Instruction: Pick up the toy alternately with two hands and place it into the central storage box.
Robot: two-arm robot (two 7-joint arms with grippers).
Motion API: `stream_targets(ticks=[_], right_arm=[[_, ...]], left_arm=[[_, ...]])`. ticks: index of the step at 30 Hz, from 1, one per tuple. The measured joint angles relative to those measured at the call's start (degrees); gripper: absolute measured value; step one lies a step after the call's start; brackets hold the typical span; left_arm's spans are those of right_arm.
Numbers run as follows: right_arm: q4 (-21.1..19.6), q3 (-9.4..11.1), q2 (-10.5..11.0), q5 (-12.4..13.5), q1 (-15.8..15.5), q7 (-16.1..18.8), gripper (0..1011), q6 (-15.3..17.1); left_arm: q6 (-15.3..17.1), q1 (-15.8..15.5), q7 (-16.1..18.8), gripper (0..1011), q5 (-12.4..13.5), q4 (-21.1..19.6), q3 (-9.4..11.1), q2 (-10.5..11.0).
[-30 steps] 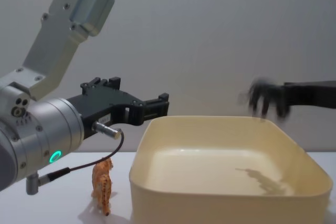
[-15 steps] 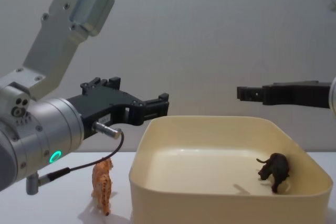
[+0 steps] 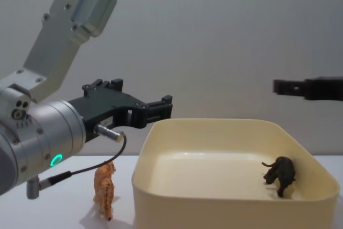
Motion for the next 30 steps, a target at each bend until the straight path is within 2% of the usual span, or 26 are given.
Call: stream_targets(ticks=[9, 15, 16, 30], right_arm=[[-5.72, 2.52, 3.22, 3.60, -5.36, -3.43, 1001, 1.06], [-7.93, 3.84, 4.95, 5.00, -8.42, -5.10, 1001, 1.57], [-8.65, 4.40, 5.67, 5.32, -9.69, -5.64, 1001, 1.69], [-12.11, 8.35, 10.31, 6.39, -17.94, -9.68, 1001, 1.60]], left_arm=[[0.00, 0.00, 0.00, 1001, 0.00, 0.00, 0.00, 0.00], [0.00, 0.00, 0.00, 1001, 0.00, 0.00, 0.00, 0.00], [0.00, 0.00, 0.00, 1001, 0.00, 0.00, 0.00, 0.00], [0.00, 0.00, 0.00, 1001, 0.00, 0.00, 0.00, 0.00]])
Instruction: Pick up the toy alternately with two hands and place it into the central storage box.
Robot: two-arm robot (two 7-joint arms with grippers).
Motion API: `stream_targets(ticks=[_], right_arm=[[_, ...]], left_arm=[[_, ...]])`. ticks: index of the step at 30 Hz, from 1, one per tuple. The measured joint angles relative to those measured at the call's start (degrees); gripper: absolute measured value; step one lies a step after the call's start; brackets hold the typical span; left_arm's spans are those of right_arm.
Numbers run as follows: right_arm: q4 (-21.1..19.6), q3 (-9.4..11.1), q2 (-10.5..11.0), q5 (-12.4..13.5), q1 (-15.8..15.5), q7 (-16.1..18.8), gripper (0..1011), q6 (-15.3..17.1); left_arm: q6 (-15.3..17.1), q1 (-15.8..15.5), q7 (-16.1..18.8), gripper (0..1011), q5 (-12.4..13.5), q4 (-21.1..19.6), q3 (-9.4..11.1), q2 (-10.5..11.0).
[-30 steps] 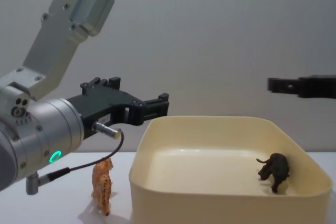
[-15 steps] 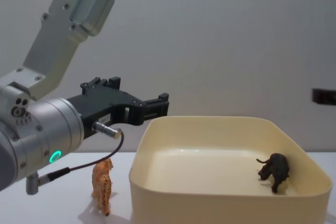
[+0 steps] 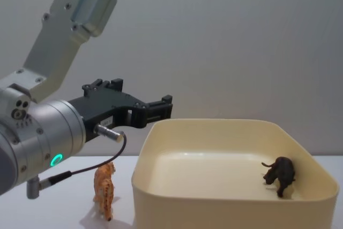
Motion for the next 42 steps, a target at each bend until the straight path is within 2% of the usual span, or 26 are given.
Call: stream_targets(ticks=[9, 17, 42], right_arm=[[-0.26, 2.00, 1.84, -0.40, -3.39, -1.99, 1001, -0.65], [1.08, 2.45, 2.22, -1.08, -3.86, -2.14, 1001, -0.78], [10.84, 0.25, -0.16, -4.95, 2.88, 1.02, 1001, 0.12]], left_arm=[[0.00, 0.00, 0.00, 1001, 0.00, 0.00, 0.00, -0.01], [0.00, 0.00, 0.00, 1001, 0.00, 0.00, 0.00, 0.00], [0.00, 0.00, 0.00, 1001, 0.00, 0.00, 0.00, 0.00]])
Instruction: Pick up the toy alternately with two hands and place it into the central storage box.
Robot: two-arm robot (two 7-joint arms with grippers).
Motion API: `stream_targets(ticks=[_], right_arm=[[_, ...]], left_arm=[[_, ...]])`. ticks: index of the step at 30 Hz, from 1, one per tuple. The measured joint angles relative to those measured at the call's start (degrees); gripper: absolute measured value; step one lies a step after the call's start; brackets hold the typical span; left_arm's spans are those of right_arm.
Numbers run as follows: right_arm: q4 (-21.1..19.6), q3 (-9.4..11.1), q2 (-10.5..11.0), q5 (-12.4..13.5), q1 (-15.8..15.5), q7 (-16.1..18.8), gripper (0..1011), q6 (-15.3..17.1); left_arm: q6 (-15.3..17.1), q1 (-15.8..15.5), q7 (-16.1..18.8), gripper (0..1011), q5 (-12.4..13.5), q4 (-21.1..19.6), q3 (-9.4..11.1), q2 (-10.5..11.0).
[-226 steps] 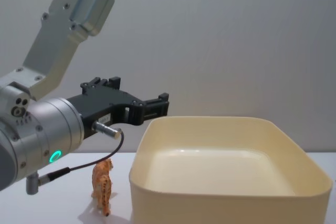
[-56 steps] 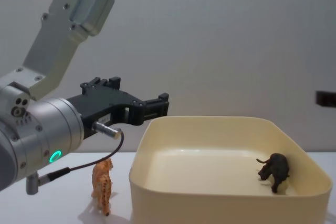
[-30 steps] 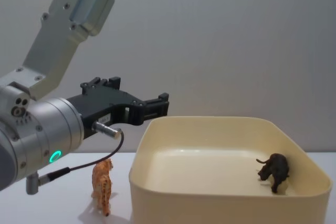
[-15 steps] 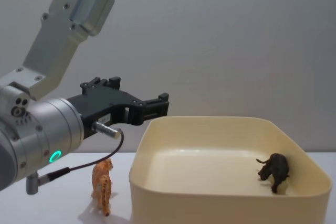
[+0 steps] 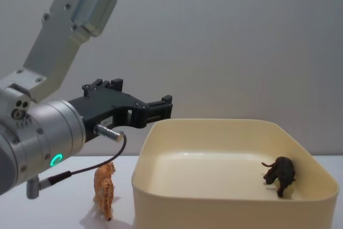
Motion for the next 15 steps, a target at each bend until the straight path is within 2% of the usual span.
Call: stream_targets(ticks=[3, 6, 10, 15], right_arm=[[0.86, -0.20, -0.22, -0.37, 0.65, 0.27, 999, 0.03], [1.39, -0.33, -0.36, -0.61, 1.05, 0.43, 950, 0.04], [2.15, -0.50, -0.56, -0.96, 1.65, 0.68, 855, 0.07], [2.78, -0.64, -0.73, -1.23, 2.12, 0.88, 683, 0.11]], left_arm=[[0.00, 0.00, 0.00, 1001, 0.00, 0.00, 0.00, 0.00], [0.00, 0.00, 0.00, 1001, 0.00, 0.00, 0.00, 0.00], [0.00, 0.00, 0.00, 1001, 0.00, 0.00, 0.00, 0.00], [0.00, 0.00, 0.00, 1001, 0.00, 0.00, 0.00, 0.00]])
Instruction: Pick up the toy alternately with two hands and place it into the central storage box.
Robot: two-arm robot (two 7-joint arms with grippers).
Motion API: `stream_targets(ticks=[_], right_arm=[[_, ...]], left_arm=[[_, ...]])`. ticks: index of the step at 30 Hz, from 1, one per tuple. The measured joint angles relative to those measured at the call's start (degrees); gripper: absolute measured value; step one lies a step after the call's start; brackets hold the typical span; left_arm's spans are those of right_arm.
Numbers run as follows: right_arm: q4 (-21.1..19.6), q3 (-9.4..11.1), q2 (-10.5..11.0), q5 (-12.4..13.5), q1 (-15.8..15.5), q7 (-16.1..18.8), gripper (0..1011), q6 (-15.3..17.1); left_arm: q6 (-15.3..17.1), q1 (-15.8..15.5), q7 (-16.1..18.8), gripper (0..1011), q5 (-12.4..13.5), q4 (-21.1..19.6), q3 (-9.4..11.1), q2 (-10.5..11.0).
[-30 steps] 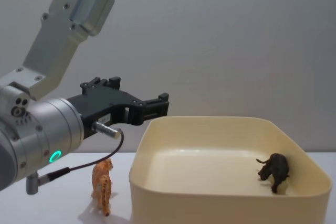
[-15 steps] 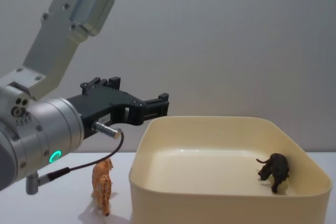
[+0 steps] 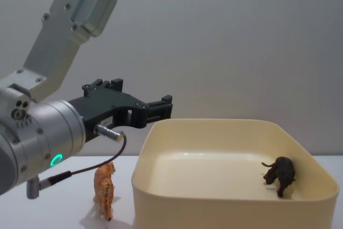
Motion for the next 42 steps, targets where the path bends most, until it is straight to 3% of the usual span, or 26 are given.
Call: stream_targets(ticks=[13, 20, 30, 42], right_arm=[[0.71, -0.16, -0.20, -0.31, 0.50, 0.25, 302, 0.02], [0.46, -0.14, -0.31, -0.15, 0.43, 0.38, 295, -0.15], [-1.68, -0.04, -0.60, 0.27, 0.73, 1.34, 294, -2.81], [-4.67, -1.33, -2.50, 1.59, 4.08, 5.54, 295, -4.98]], left_arm=[[0.00, 0.00, 0.00, 1001, 0.00, 0.00, 0.00, 0.00], [0.00, 0.00, 0.00, 1001, 0.00, 0.00, 0.00, 0.00], [0.00, 0.00, 0.00, 1001, 0.00, 0.00, 0.00, 0.00], [0.00, 0.00, 0.00, 1001, 0.00, 0.00, 0.00, 0.00]])
